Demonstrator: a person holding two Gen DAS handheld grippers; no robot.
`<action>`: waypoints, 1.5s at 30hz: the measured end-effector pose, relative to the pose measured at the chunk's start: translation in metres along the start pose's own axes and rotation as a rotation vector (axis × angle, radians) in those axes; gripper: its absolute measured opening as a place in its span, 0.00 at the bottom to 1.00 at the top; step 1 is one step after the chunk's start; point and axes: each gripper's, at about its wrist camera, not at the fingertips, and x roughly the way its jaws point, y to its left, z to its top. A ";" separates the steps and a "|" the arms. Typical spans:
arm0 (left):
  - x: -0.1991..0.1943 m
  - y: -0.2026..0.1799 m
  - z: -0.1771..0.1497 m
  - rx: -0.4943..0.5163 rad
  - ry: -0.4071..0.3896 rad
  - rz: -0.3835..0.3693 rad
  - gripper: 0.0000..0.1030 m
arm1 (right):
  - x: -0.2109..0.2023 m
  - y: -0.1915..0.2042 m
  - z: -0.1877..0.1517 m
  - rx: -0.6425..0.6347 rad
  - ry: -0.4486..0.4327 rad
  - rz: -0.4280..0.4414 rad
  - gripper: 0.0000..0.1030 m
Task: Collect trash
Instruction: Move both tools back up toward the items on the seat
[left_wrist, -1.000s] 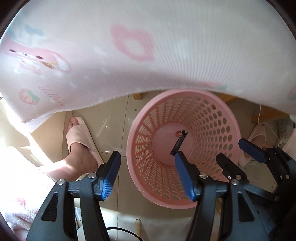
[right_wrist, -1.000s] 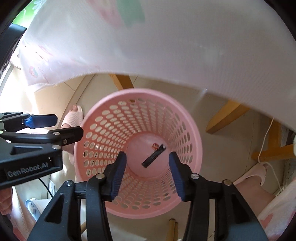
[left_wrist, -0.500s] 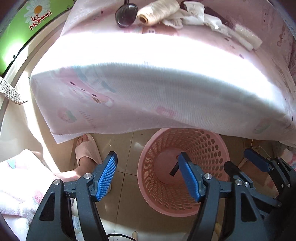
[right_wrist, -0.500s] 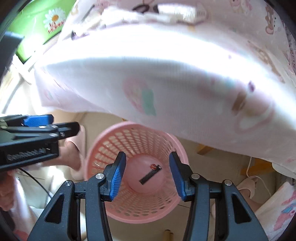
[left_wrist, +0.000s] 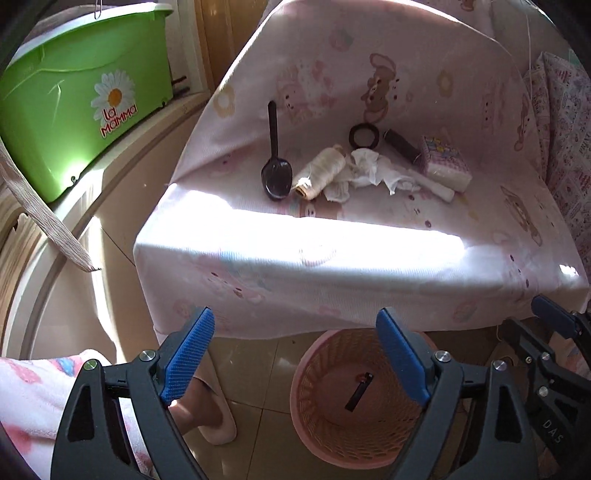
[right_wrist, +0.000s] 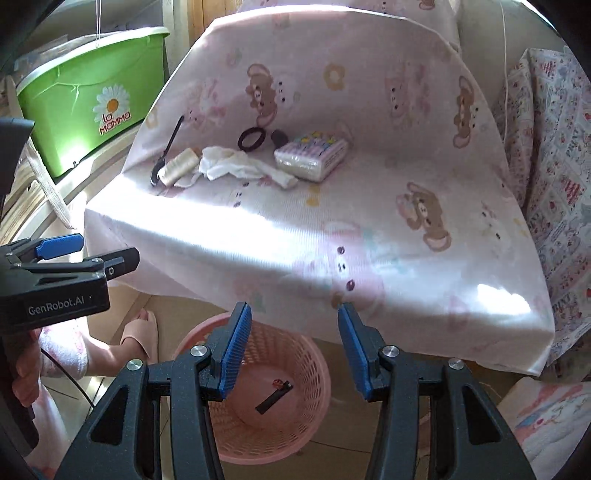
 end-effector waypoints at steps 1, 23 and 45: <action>-0.002 -0.002 0.001 0.011 -0.020 0.022 0.86 | -0.006 -0.001 0.004 -0.001 -0.018 -0.003 0.50; -0.069 0.014 0.087 -0.020 -0.210 -0.094 0.91 | -0.105 -0.075 0.122 -0.040 -0.403 -0.087 0.72; 0.044 0.018 0.096 0.068 -0.068 0.023 0.99 | 0.002 -0.119 0.125 0.083 -0.172 -0.015 0.72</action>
